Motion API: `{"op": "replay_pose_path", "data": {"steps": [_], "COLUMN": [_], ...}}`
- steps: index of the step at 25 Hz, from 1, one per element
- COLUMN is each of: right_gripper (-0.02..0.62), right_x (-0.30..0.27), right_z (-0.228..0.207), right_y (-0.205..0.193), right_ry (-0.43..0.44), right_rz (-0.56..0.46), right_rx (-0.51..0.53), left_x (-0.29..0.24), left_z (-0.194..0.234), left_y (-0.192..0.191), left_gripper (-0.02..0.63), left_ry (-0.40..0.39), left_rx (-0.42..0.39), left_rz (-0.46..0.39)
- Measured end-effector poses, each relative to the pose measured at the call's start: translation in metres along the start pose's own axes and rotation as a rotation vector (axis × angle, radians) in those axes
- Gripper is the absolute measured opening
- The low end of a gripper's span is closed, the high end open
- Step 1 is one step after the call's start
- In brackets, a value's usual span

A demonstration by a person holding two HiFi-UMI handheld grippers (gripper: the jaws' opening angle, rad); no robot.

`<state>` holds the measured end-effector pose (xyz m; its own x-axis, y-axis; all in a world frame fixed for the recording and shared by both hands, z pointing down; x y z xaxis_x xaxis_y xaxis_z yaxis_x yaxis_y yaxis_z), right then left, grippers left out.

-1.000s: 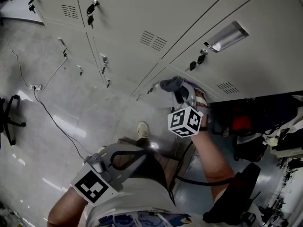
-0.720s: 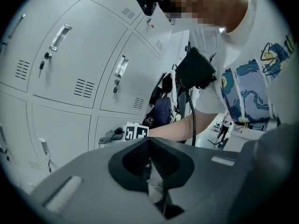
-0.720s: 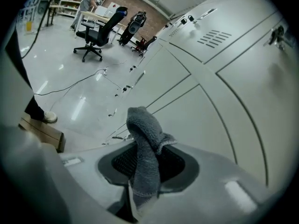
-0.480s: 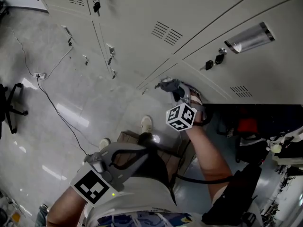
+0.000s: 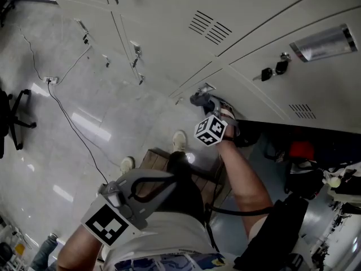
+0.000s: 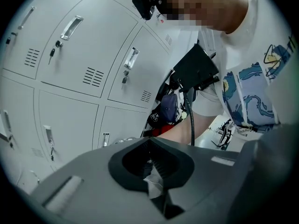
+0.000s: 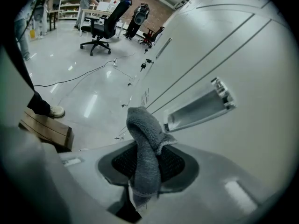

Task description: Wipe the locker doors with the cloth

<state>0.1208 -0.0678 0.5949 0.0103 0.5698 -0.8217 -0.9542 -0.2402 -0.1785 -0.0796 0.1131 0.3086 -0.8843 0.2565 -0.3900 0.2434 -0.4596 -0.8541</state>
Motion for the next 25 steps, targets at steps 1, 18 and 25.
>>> {"op": "replay_pose_path", "data": {"steps": [1, 18, 25], "right_gripper": [0.112, 0.114, 0.114], "right_x": [-0.006, -0.074, 0.04], "right_z": [0.004, 0.046, -0.002], "right_y": [-0.002, -0.017, 0.002], "right_ry": [0.01, 0.175, 0.054], "right_rz": [0.003, 0.072, -0.021], "right_rx": [-0.003, 0.027, -0.002], "left_x": [-0.001, -0.012, -0.005], "left_z": [0.0, -0.001, -0.005], "left_y": [-0.002, -0.012, 0.006], "left_gripper": [0.002, 0.002, 0.002], "left_ry": [0.002, 0.038, -0.016], "left_rx": [0.004, 0.053, -0.014], "left_rz": [0.005, 0.025, -0.012]}}
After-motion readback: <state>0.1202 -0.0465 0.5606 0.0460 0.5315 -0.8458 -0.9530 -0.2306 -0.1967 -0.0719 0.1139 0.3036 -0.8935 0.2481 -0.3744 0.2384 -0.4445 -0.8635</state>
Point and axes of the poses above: the fingertips, and each gripper's own axes: x backward along the fingers, z to its left, y out of its top, the point moved 7 cm from there along x, backward along the fingers, and after that the axes turned 5 degrees about z, right-handed, at the moved point
